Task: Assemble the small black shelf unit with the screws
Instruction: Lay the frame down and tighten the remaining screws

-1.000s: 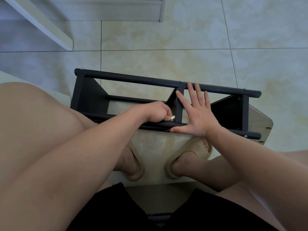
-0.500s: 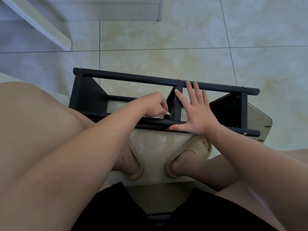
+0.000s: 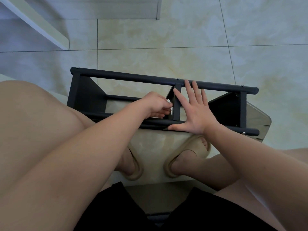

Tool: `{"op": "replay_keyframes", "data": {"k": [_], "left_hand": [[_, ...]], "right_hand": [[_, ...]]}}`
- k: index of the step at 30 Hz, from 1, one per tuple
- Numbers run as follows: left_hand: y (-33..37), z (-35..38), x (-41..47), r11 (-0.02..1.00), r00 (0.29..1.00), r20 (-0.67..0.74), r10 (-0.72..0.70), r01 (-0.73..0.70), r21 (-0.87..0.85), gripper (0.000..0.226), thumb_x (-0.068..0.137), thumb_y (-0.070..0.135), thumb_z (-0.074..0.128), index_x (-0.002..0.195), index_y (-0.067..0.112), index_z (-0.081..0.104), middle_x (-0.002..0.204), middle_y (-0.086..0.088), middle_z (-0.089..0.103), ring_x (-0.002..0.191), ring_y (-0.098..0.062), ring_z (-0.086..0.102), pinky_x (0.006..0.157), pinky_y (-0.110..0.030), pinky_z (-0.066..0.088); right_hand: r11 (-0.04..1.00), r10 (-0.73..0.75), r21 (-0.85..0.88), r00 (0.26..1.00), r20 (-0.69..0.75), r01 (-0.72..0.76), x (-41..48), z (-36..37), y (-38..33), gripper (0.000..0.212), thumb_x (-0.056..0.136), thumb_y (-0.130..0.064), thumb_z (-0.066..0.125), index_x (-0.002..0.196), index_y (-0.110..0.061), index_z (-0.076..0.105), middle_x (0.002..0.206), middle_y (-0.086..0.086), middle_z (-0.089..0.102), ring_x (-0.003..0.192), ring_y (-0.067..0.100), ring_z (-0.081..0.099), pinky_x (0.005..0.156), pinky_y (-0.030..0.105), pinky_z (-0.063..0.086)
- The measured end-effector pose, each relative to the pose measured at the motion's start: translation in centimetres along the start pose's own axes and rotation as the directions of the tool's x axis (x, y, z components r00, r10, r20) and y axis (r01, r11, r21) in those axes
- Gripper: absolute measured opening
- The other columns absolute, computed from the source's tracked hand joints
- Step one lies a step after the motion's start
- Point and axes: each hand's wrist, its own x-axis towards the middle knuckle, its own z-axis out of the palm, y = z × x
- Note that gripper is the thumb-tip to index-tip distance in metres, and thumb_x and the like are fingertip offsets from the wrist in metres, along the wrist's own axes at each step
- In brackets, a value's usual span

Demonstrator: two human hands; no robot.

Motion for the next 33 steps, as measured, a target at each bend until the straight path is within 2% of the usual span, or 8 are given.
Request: {"op": "replay_keyframes", "data": {"k": [2,5,12,18,24,27,29,33], "left_hand": [[0.05,0.2,-0.07,1.0,1.0,0.011,0.005,-0.005,-0.017,0.008,0.095,0.015,0.068,0.095,0.014,0.06,0.087,-0.007,0.071,0.084,-0.019,0.07,0.08,-0.031,0.058],[0.12,0.32,-0.14,1.0,1.0,0.013,0.01,-0.01,-0.027,0.014,0.097,0.014,0.065,0.109,0.01,0.06,0.091,-0.008,0.072,0.09,-0.021,0.071,0.082,-0.032,0.058],[0.18,-0.14,-0.38,0.997,0.999,0.025,0.019,-0.021,0.073,0.031,0.098,0.016,0.065,0.125,0.003,0.057,0.088,-0.006,0.071,0.082,-0.016,0.069,0.075,-0.028,0.057],[0.21,0.15,-0.38,0.996,1.0,0.019,0.02,-0.021,0.092,0.033,0.098,0.017,0.064,0.127,0.002,0.058,0.087,-0.004,0.071,0.079,-0.014,0.068,0.075,-0.028,0.055],[0.17,0.3,-0.51,0.998,1.0,0.007,0.0,-0.001,0.062,0.023,0.097,0.016,0.064,0.118,0.009,0.06,0.082,-0.001,0.072,0.075,-0.012,0.068,0.073,-0.027,0.053],[0.17,0.27,-0.47,0.997,0.998,0.027,-0.051,0.049,0.063,0.006,0.098,0.015,0.061,0.102,0.01,0.062,0.081,-0.001,0.072,0.075,-0.013,0.068,0.08,-0.029,0.054],[0.15,0.23,-0.36,0.996,0.997,0.033,-0.067,0.065,0.065,0.007,0.099,0.014,0.059,0.093,0.012,0.062,0.079,0.0,0.072,0.075,-0.013,0.068,0.082,-0.029,0.054],[0.16,0.2,-0.22,0.994,0.996,0.051,-0.079,0.074,0.085,0.01,0.1,0.013,0.056,0.092,0.014,0.061,0.076,0.001,0.072,0.072,-0.012,0.068,0.078,-0.026,0.053]], "right_hand": [[1.0,-0.001,-0.001,1.0,-0.002,0.001,0.0,0.03,0.0,0.126,0.062,-0.101,0.037,0.162,-0.033,-0.001,0.168,0.007,-0.021,0.153,0.031,-0.024,0.124,0.059,-0.005],[1.0,-0.004,0.003,1.0,-0.007,0.004,-0.01,0.08,0.03,0.126,0.063,-0.1,0.039,0.162,-0.033,0.0,0.168,0.007,-0.02,0.153,0.031,-0.024,0.124,0.058,-0.005],[1.0,-0.005,0.006,1.0,-0.014,0.005,-0.04,0.06,0.02,0.127,0.062,-0.101,0.038,0.162,-0.033,0.001,0.168,0.007,-0.021,0.153,0.031,-0.024,0.124,0.058,-0.005],[1.0,-0.001,0.006,1.0,-0.002,0.001,-0.03,-0.01,-0.03,0.127,0.062,-0.101,0.04,0.163,-0.032,0.001,0.168,0.007,-0.021,0.153,0.03,-0.025,0.124,0.059,-0.005],[1.0,-0.007,0.007,1.0,-0.02,0.007,-0.05,0.06,0.01,0.126,0.063,-0.101,0.038,0.162,-0.032,0.001,0.168,0.008,-0.019,0.153,0.031,-0.023,0.124,0.058,-0.006],[1.0,-0.008,0.005,1.0,-0.021,0.008,-0.04,0.13,0.03,0.127,0.062,-0.102,0.037,0.162,-0.033,0.0,0.168,0.007,-0.019,0.153,0.031,-0.024,0.124,0.059,-0.005],[1.0,-0.01,0.005,1.0,-0.025,0.01,-0.03,0.22,0.04,0.127,0.062,-0.102,0.037,0.162,-0.033,0.0,0.168,0.007,-0.02,0.153,0.03,-0.025,0.123,0.059,-0.005],[1.0,-0.013,0.006,1.0,-0.028,0.013,-0.02,0.3,0.08,0.127,0.062,-0.103,0.035,0.162,-0.032,0.001,0.168,0.007,-0.02,0.153,0.029,-0.026,0.123,0.059,-0.005]]}}
